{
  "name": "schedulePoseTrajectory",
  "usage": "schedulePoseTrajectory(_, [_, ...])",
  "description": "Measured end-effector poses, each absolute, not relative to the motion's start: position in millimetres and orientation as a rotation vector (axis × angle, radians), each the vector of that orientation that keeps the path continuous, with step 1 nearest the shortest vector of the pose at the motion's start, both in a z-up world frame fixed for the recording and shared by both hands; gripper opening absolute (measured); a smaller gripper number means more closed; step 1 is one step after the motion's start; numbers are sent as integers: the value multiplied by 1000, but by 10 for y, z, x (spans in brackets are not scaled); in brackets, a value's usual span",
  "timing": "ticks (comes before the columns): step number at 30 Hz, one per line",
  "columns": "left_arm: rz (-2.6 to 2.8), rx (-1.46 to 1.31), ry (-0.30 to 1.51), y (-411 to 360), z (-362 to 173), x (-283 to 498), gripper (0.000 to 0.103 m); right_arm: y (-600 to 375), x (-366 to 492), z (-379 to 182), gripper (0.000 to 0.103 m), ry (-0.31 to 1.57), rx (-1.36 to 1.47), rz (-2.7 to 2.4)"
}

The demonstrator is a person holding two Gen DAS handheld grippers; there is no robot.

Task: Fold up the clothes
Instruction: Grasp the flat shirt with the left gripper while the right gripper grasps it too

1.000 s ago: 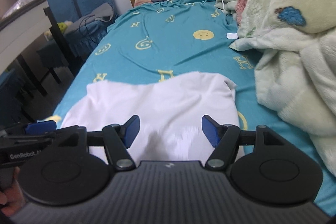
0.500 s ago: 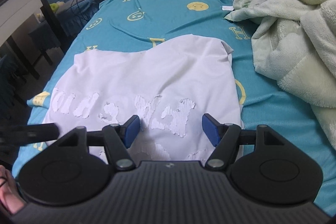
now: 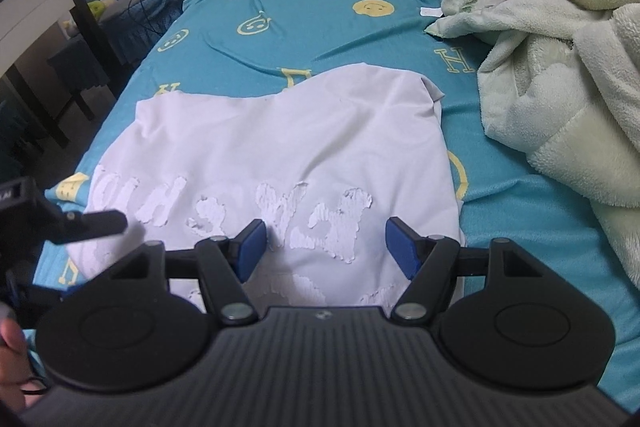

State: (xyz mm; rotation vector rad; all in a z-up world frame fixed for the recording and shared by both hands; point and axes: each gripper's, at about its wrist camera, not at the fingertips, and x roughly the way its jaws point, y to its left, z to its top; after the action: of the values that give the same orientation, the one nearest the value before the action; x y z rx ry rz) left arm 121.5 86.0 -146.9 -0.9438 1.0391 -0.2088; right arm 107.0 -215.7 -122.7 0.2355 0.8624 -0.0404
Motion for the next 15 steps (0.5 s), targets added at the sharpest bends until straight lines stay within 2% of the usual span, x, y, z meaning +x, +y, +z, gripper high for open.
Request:
schedulePoseTrajectory(2, [-248, -970, 974, 872, -1393, 1185, 66, -2171, 1062, -1196, 68, 854, 250, -52])
schedulePoseTrajectory(4, [-301, -995, 920, 871, -1333, 1180, 74, -2207, 1049, -1144, 68, 833, 275, -66])
schedulePoseTrajectory(6, [-304, -990, 932, 841, -1340, 1205, 79, -2260, 1030, -1092, 68, 808, 316, -75])
schedulePoseTrajectory(8, [-285, -985, 963, 820, -1392, 1229, 79, -2325, 1006, -1044, 68, 781, 372, -79])
schedulePoseTrajectory(11, [-210, -1066, 1043, 852, -1635, 1264, 73, -2417, 947, -971, 68, 745, 478, -67])
schedulePoseTrajectory(15, [-161, -1125, 1023, 969, -1748, 1327, 65, -2419, 830, -927, 69, 743, 715, 81])
